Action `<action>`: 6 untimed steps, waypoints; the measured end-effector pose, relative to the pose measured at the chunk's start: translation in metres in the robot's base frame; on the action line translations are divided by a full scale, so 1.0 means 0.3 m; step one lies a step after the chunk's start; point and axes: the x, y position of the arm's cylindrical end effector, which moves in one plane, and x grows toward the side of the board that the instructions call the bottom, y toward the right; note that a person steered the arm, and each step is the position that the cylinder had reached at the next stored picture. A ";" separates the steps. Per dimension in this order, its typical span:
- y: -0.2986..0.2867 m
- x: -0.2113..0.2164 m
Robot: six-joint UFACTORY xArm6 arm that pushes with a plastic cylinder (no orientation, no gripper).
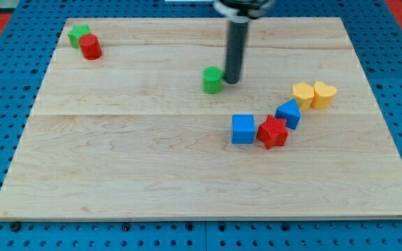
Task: Push the green circle closer to the red circle
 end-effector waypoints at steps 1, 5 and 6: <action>-0.234 -0.029; -0.341 0.024; -0.463 -0.115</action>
